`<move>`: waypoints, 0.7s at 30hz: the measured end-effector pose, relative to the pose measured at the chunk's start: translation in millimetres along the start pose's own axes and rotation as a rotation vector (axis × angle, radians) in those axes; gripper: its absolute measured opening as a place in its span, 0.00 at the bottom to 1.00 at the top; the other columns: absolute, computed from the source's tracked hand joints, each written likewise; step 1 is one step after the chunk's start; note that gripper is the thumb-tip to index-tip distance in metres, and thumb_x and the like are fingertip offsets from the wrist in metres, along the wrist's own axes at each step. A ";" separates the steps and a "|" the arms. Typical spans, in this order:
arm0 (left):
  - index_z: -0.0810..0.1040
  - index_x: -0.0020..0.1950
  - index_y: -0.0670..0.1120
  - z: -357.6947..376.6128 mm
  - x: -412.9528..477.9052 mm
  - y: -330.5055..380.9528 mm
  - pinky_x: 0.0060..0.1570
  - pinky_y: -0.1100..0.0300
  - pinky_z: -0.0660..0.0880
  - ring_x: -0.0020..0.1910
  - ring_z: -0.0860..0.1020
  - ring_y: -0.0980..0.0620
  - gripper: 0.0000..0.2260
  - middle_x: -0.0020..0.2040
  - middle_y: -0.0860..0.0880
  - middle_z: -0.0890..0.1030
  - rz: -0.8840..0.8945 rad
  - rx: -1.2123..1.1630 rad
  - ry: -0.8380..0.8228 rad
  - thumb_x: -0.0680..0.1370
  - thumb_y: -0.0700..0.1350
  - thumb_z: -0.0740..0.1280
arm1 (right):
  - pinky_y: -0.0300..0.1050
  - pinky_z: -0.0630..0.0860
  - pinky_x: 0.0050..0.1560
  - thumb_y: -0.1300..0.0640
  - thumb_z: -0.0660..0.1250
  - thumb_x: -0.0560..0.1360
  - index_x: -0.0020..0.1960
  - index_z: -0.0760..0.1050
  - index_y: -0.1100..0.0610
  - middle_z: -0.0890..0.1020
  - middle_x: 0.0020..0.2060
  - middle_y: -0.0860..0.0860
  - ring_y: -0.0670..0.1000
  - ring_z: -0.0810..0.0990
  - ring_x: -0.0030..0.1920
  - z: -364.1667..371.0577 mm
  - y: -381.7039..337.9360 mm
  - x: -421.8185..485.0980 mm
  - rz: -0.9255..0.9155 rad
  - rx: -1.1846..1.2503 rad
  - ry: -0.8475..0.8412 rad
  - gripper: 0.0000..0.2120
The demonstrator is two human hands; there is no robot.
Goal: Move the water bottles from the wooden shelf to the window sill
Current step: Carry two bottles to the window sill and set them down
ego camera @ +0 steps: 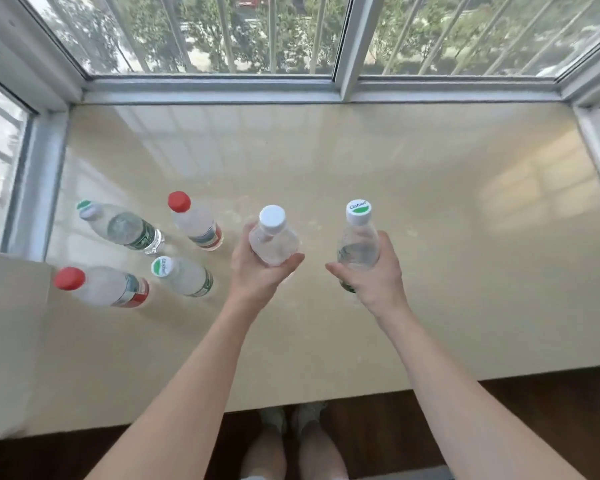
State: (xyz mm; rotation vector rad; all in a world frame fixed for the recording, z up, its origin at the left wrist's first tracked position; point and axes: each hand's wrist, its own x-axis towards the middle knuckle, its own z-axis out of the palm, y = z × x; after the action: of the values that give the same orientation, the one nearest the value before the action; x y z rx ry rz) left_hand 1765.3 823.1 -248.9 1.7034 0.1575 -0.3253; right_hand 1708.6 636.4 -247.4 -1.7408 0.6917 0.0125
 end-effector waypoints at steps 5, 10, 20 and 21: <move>0.74 0.58 0.50 0.9 37.8 -38.0 0.48 0.66 0.75 0.49 0.79 0.55 0.27 0.49 0.55 0.81 0.000 0.041 0.064 0.62 0.49 0.79 | 0.44 0.82 0.42 0.57 0.84 0.62 0.59 0.72 0.53 0.80 0.48 0.50 0.48 0.82 0.43 30.1 25.3 57.5 -0.024 0.048 -0.015 0.31; 0.73 0.59 0.50 -3.7 73.3 -60.6 0.50 0.63 0.77 0.52 0.80 0.54 0.27 0.52 0.52 0.81 0.021 0.053 0.100 0.64 0.47 0.80 | 0.61 0.80 0.55 0.52 0.85 0.61 0.59 0.71 0.56 0.80 0.52 0.53 0.54 0.80 0.54 62.2 40.3 101.2 -0.144 0.039 -0.032 0.33; 0.74 0.58 0.48 6.4 96.5 -98.9 0.49 0.63 0.77 0.51 0.81 0.51 0.28 0.49 0.51 0.82 0.035 0.095 0.172 0.63 0.48 0.82 | 0.37 0.76 0.56 0.58 0.84 0.63 0.63 0.73 0.55 0.81 0.52 0.45 0.46 0.81 0.55 67.8 90.5 125.6 -0.180 -0.008 -0.095 0.33; 0.74 0.59 0.48 6.1 96.8 -102.4 0.50 0.59 0.78 0.52 0.81 0.49 0.28 0.50 0.50 0.82 0.035 0.091 0.166 0.63 0.49 0.82 | 0.33 0.75 0.54 0.58 0.84 0.63 0.63 0.73 0.55 0.82 0.52 0.46 0.45 0.81 0.54 65.8 96.5 126.2 -0.170 -0.034 -0.100 0.33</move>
State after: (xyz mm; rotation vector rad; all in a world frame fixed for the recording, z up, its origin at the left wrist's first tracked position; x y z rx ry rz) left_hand 1826.9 825.6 -375.7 1.8217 0.2377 -0.1674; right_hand 1791.5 627.9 -397.8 -1.8140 0.4713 -0.0062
